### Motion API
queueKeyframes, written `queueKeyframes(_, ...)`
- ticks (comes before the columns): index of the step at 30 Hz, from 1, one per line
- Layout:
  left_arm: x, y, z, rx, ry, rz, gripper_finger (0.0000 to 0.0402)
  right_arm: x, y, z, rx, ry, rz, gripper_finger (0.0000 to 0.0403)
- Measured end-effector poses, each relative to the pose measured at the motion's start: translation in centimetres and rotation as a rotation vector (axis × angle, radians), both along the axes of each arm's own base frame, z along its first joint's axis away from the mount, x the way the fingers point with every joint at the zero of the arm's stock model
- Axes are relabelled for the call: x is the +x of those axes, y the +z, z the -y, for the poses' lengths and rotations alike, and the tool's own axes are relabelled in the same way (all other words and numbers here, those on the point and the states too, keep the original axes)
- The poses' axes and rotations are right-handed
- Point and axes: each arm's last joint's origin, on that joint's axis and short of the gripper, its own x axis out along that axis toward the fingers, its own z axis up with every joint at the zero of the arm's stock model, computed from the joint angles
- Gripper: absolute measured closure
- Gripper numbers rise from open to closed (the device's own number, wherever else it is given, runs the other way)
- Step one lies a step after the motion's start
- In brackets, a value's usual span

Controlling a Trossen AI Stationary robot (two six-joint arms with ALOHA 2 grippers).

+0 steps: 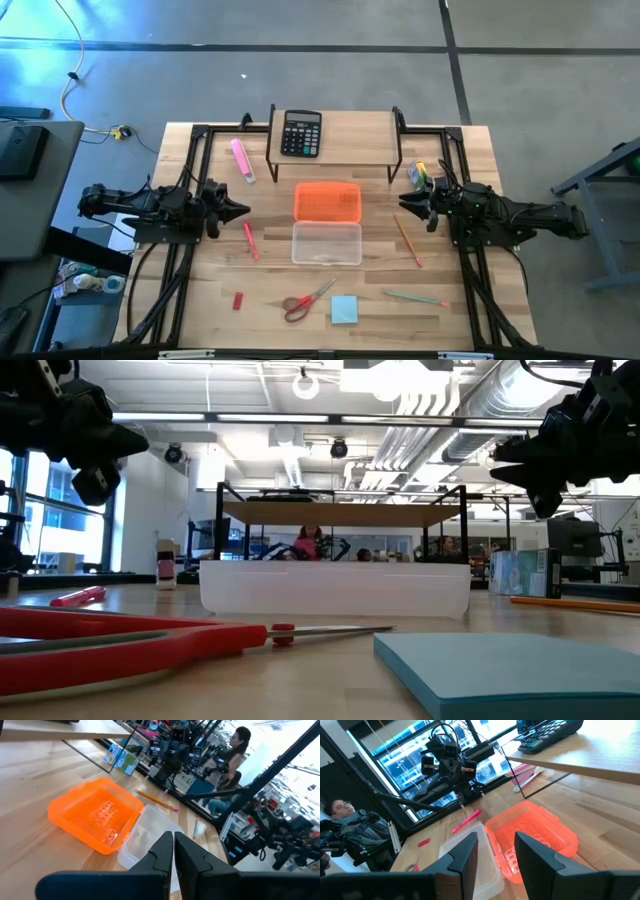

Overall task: Pack school essentials
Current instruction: Put the pink pen into the supply box

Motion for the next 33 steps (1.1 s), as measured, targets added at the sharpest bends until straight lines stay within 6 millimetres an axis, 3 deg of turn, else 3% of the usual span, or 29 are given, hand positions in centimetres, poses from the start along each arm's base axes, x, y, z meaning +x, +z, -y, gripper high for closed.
queueKeyframes(10,-0.05,-0.07,-0.29,-0.068,0.111,0.010,0.0378,0.00,-0.02,0.00,0.000,0.000,-0.001,0.0281)
queueKeyframes(24,0.41,-0.77,-0.93,-0.126,0.371,-0.043,0.0228,0.00,0.00,0.00,0.000,0.000,0.000,0.0281)
queueKeyframes(33,0.63,-0.69,-0.78,-0.103,0.309,-0.053,0.0224,0.00,-0.01,0.00,0.000,0.000,0.000,0.0281)
